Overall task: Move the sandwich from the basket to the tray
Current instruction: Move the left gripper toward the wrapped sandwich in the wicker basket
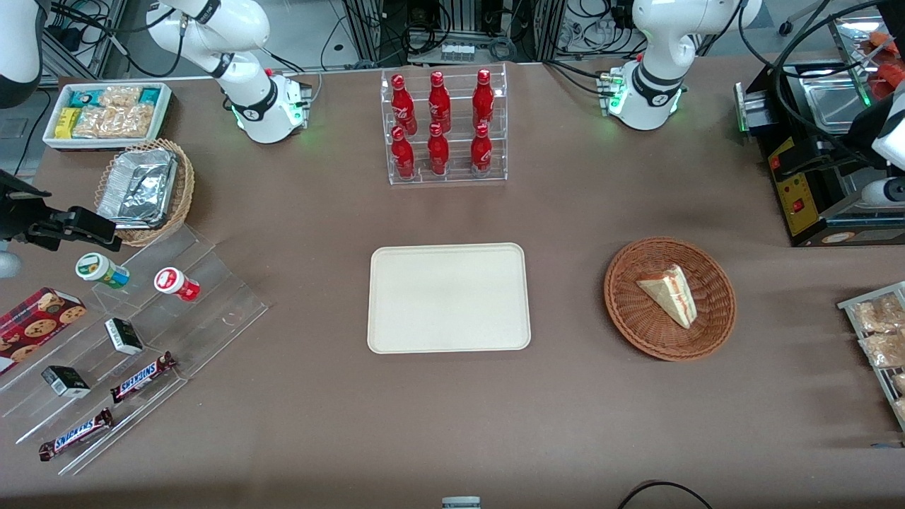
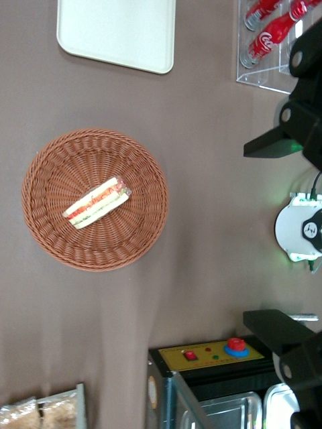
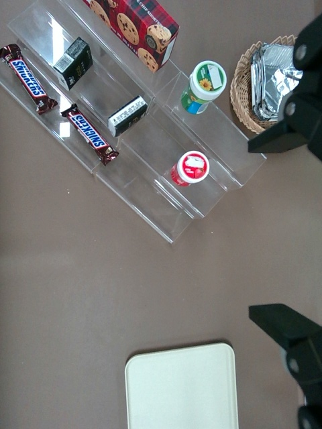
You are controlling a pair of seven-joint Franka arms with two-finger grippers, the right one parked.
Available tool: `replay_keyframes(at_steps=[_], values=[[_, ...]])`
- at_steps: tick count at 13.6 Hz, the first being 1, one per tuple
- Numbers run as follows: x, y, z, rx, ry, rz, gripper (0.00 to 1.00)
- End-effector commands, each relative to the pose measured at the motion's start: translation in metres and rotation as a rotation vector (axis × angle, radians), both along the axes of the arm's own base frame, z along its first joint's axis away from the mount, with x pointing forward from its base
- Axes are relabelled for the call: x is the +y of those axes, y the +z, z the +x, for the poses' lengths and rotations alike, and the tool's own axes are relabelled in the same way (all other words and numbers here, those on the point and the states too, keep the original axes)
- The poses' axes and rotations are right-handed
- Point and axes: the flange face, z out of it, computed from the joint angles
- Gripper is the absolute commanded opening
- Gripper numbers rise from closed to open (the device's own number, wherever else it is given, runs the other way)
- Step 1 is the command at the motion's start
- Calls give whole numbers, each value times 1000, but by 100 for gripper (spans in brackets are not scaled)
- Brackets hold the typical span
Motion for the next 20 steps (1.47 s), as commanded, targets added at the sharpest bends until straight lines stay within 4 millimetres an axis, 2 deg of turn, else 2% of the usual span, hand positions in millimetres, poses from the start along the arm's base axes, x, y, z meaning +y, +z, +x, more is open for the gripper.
replay_keyframes(at_steps=[1,4,8,11,14,16,18,20], values=[[-1,8,-3,-21,-41,3,100],[-2,-6,5,0,-42,21,100],[-4,-50,34,23,16,40,100],[-8,-92,51,22,117,62,100],[-14,-150,54,-10,220,75,100],[-17,-178,56,-28,321,88,100],[-24,-210,57,-29,359,95,100],[-40,-241,59,-46,432,105,100]])
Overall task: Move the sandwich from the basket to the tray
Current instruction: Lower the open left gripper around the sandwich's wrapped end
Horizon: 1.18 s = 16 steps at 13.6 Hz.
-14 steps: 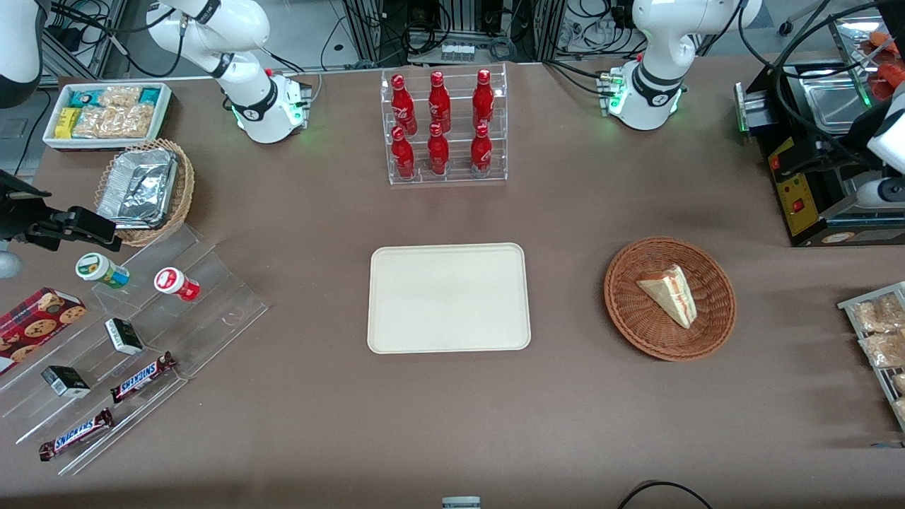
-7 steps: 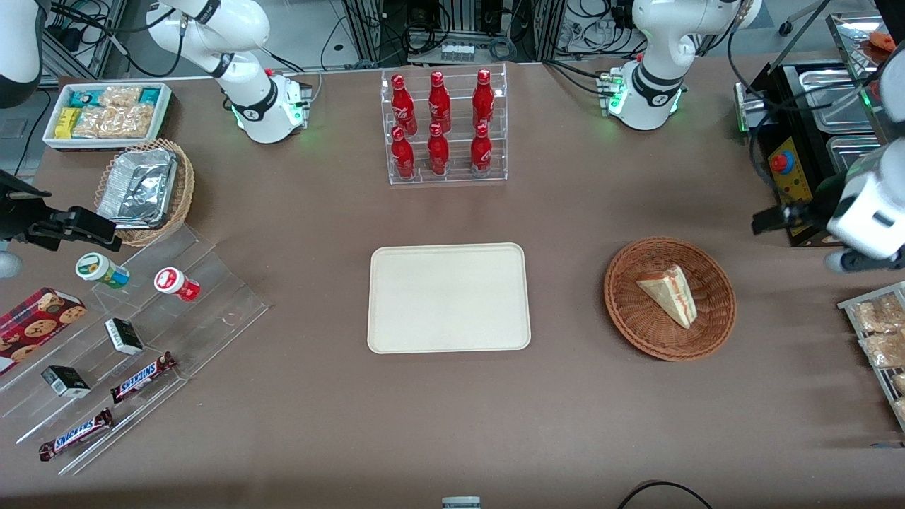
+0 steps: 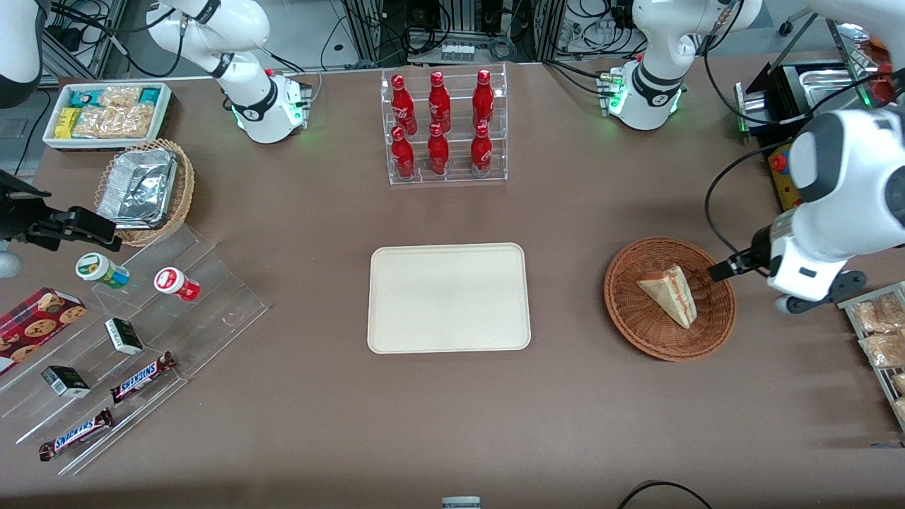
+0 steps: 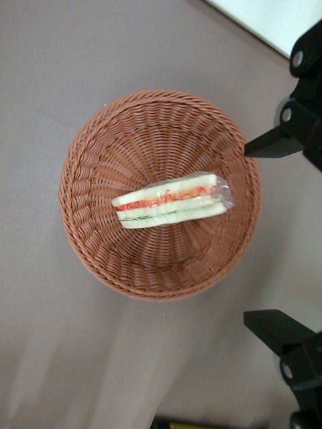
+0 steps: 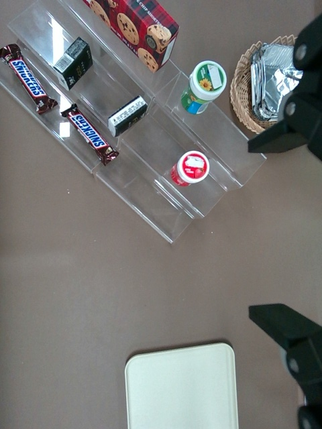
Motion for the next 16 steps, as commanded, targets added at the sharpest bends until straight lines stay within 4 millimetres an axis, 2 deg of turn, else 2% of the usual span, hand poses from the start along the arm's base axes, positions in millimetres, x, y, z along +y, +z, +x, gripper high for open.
replay_keyframes(at_steps=[1,6,9,13,16], values=[[-16,-32,-3,-17,82,26,100],[-23,-83,-21,-57,168,30,100],[-31,-102,-30,-67,189,31,100],[-29,-131,-46,-95,209,26,100],[-29,-145,-49,-92,213,27,100]])
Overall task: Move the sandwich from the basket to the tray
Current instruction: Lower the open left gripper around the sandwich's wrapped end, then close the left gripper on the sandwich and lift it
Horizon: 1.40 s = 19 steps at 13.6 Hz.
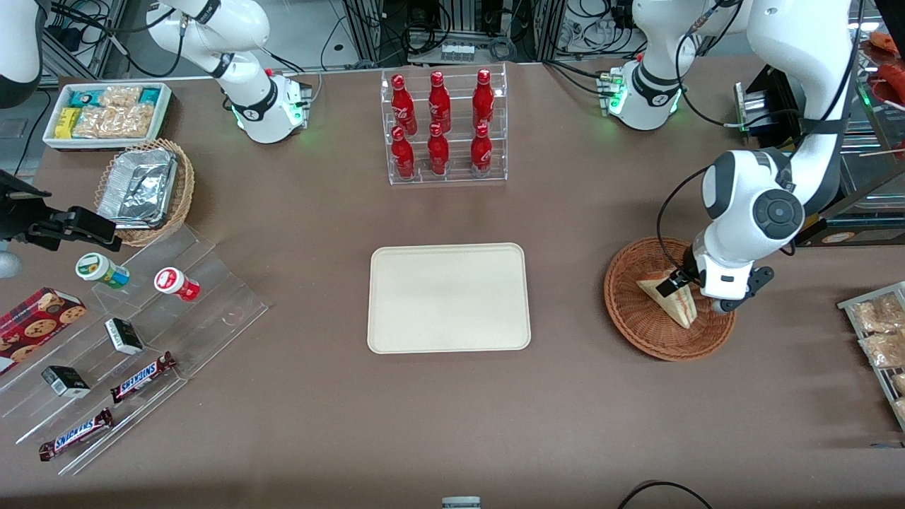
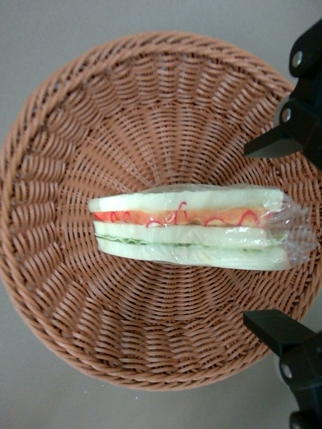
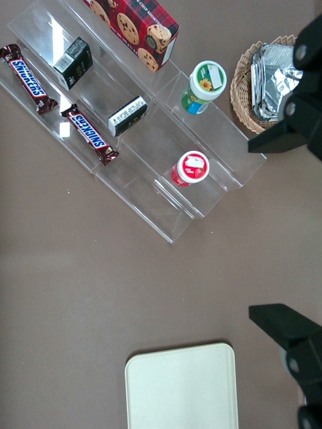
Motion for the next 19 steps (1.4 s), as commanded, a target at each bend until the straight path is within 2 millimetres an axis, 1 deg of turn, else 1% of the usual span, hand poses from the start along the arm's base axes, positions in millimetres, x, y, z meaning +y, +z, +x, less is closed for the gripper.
replay_keyframes(at_steps=[1,2,3,4,5,6,7,9,10,11,12,14,15,16,18,19], values=[[-2,-8,-1,-19,17,10,100],[-3,-14,0,-22,32,10,98],[-3,-18,1,-27,47,11,81],[-4,-20,1,-30,55,11,50],[-4,-19,2,-33,55,10,24],[-4,-17,4,-38,56,9,4],[-4,-17,5,-39,56,9,0],[-4,-14,6,-44,52,8,0],[-4,-10,7,-45,48,8,0],[-5,1,7,-56,42,7,0],[-6,16,8,-53,38,7,0],[-25,60,14,0,-9,33,0],[-29,82,18,45,-22,57,0],[-39,105,20,86,-31,66,0],[-60,138,17,126,-56,75,0],[-73,152,12,123,-74,67,0]])
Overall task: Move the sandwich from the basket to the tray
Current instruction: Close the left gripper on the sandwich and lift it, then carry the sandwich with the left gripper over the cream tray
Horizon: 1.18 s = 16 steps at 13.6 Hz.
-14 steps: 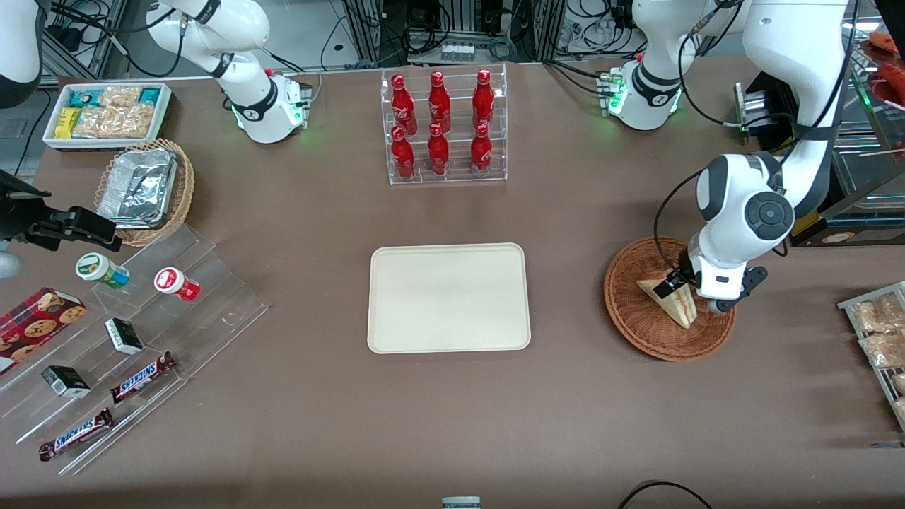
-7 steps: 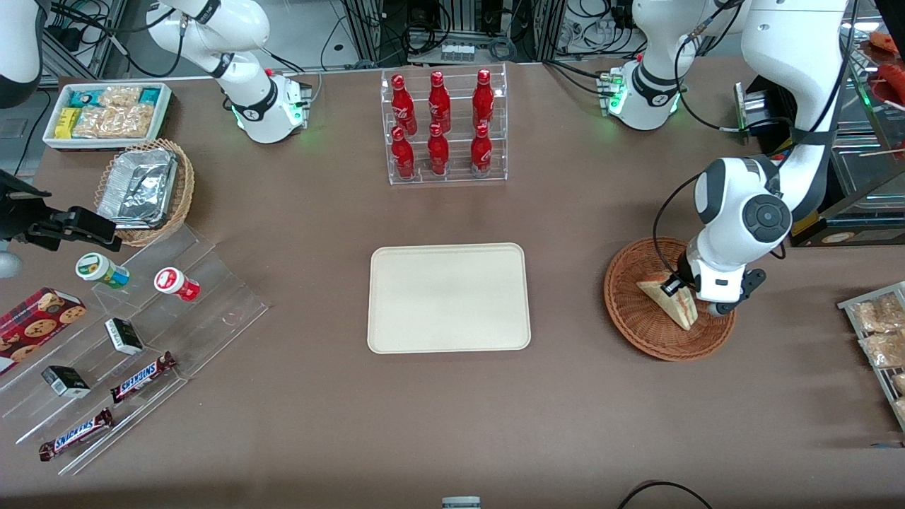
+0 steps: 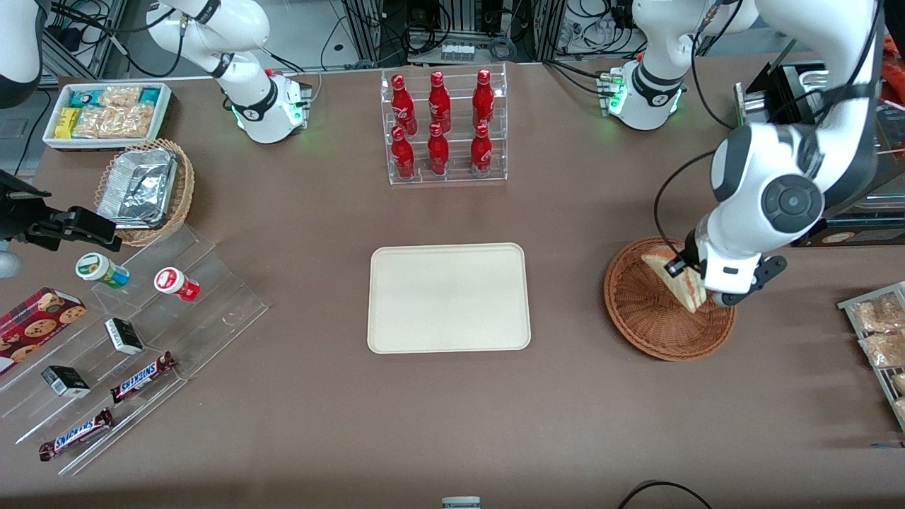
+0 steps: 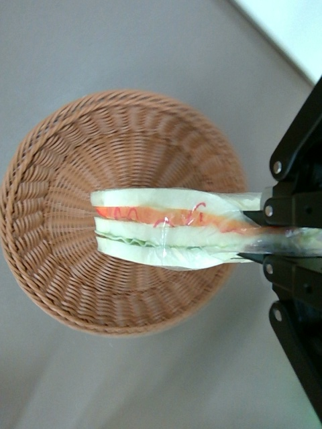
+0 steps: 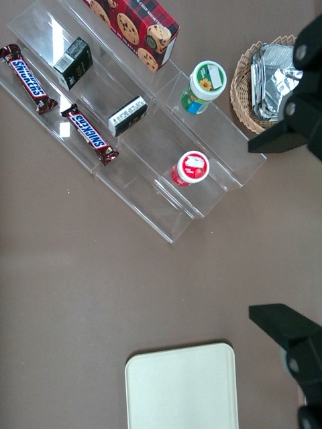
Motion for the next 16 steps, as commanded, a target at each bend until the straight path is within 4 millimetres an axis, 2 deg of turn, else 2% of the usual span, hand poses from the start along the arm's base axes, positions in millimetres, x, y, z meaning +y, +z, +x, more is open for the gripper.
replay_keyframes(at_steps=[1,3,4,7,10,11,13,14,16], values=[[-36,34,-10,-5,-38,12,0],[-78,46,-25,-24,-79,6,0],[-109,51,-34,-32,-119,-2,0],[-183,44,-55,-19,-230,-20,0],[-245,15,-55,9,-310,-58,0],[-274,4,-61,1,-355,-46,0],[-325,-32,-64,1,-385,-14,0],[-337,-50,-59,9,-389,-12,0],[-366,-72,-55,-8,-419,-31,0]])
